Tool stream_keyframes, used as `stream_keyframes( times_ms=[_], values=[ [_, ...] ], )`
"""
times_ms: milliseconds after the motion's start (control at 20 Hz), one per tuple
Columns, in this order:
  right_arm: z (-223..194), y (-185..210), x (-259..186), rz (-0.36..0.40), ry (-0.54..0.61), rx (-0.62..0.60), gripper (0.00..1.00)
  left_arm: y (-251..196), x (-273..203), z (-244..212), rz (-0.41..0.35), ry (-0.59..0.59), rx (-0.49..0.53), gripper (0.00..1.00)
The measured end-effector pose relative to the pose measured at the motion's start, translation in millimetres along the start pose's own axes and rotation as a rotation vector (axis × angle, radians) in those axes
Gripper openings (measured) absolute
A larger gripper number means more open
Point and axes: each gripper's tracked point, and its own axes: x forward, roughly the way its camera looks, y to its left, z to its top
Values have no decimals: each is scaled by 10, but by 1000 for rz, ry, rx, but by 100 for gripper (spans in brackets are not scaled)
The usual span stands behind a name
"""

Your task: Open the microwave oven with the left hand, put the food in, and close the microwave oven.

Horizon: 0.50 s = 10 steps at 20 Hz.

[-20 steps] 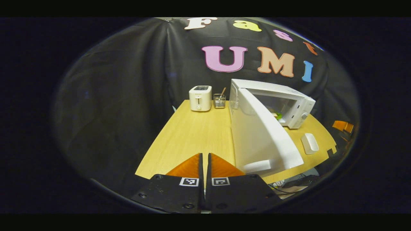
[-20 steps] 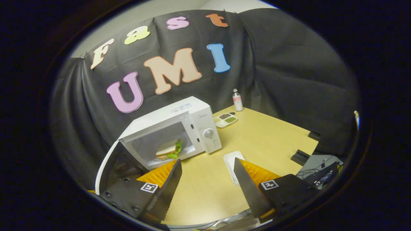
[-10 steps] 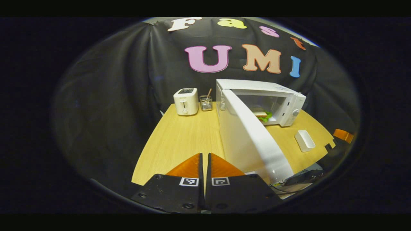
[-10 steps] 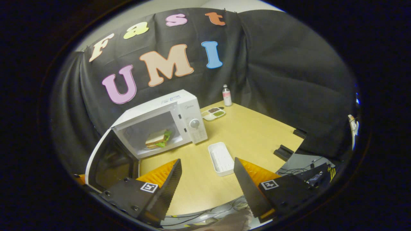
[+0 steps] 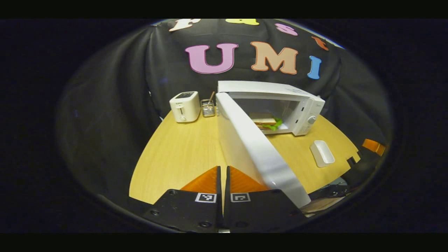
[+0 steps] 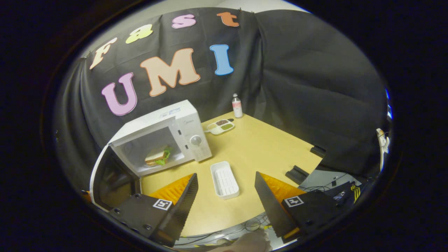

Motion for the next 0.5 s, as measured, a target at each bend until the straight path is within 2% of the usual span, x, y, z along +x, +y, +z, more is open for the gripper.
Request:
stream_keyframes(
  times_ms=[250, 300, 500],
  values=[
    [282, -210, 239, 17, -23, -15, 99, -603, 261, 143, -32, 6, -14, 0],
    [334, -238, 312, 24, -29, -22, 91, -721, 317, 167, -40, 7, -17, 0],
    [545, -335, 512, 60, -51, -53, 92, -1188, 552, 273, -59, 6, -14, 1]
  ],
)
